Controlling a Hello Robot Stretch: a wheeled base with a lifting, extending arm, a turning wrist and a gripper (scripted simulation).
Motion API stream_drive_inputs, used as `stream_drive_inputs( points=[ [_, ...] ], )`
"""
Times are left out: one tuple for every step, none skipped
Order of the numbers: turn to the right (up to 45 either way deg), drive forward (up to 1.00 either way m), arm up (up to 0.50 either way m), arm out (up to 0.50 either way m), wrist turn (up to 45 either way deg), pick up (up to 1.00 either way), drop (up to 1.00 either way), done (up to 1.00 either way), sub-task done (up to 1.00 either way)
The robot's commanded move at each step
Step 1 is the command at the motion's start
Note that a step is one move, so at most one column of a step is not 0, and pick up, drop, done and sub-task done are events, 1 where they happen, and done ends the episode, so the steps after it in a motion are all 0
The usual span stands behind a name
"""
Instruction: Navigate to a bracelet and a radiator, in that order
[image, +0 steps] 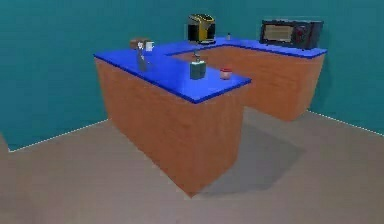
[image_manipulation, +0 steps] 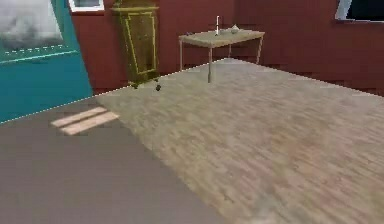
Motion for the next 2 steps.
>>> stream_drive_inputs(
  points=[
    [0.0, 0.80, 0.00, 0.00, 0.0, 0.00, 0.00, 0.00, 0.00],
    [-42.0, 0.00, 0.00, 0.00, 0.0, 0.00, 0.00, 0.00, 0.00]
  ],
)
